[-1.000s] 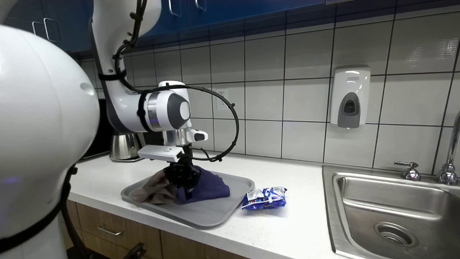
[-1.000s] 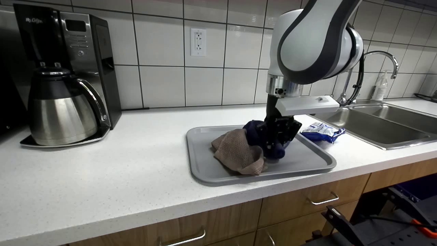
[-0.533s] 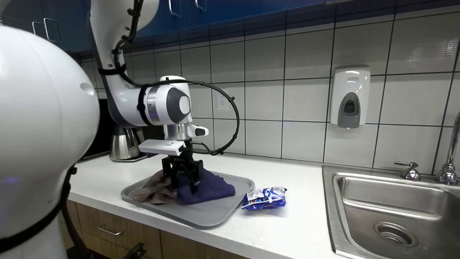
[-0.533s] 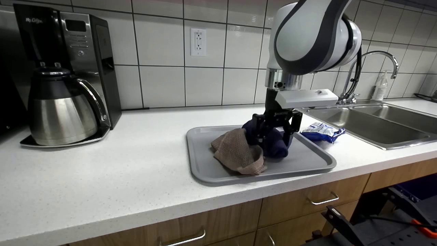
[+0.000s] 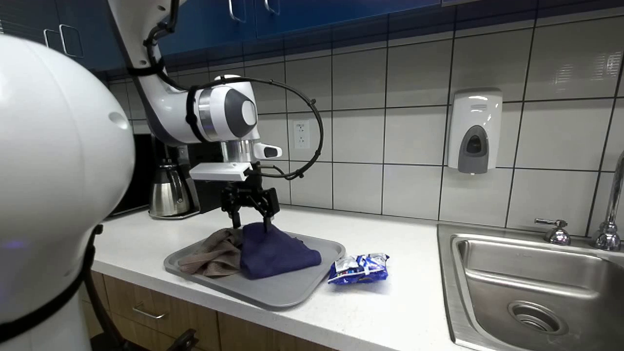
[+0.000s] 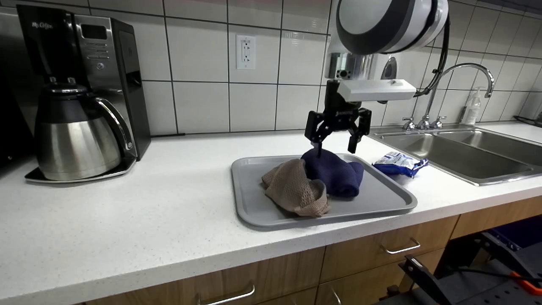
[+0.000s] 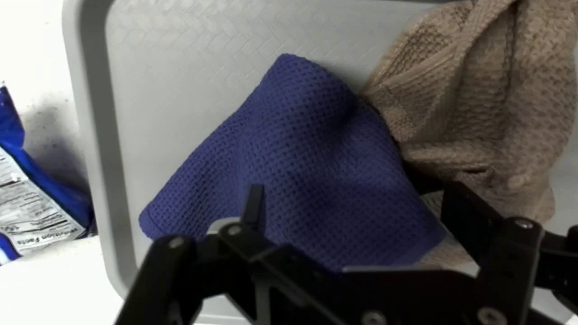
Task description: Pick the towels one at a time and place them on the tray
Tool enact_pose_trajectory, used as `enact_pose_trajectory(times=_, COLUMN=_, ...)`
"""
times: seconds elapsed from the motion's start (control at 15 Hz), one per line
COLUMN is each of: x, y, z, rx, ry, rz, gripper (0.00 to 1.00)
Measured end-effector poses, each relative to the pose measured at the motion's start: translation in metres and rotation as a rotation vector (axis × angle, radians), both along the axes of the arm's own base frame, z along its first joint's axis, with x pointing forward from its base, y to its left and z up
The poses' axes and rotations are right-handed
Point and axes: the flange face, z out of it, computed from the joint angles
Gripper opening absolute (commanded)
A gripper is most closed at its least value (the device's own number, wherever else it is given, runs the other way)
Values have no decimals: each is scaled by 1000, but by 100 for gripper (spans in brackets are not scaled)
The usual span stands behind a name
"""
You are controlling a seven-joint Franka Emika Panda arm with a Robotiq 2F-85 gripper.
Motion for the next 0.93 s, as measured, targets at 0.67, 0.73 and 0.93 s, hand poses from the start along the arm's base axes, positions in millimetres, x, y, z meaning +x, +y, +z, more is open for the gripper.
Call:
enact_pose_trajectory(times=0.67, x=1, y=29, z=77, rx=5, ry=-117, rz=54, gripper=100)
enact_pose_trajectory(times=0.73, x=0, y=30, z=83, rx=6, ry=-128, rz=55, gripper=100)
enact_pose_trajectory(times=0.93, x=-1, y=33, z=97, rx=6, ry=-146, rz=49, gripper=100)
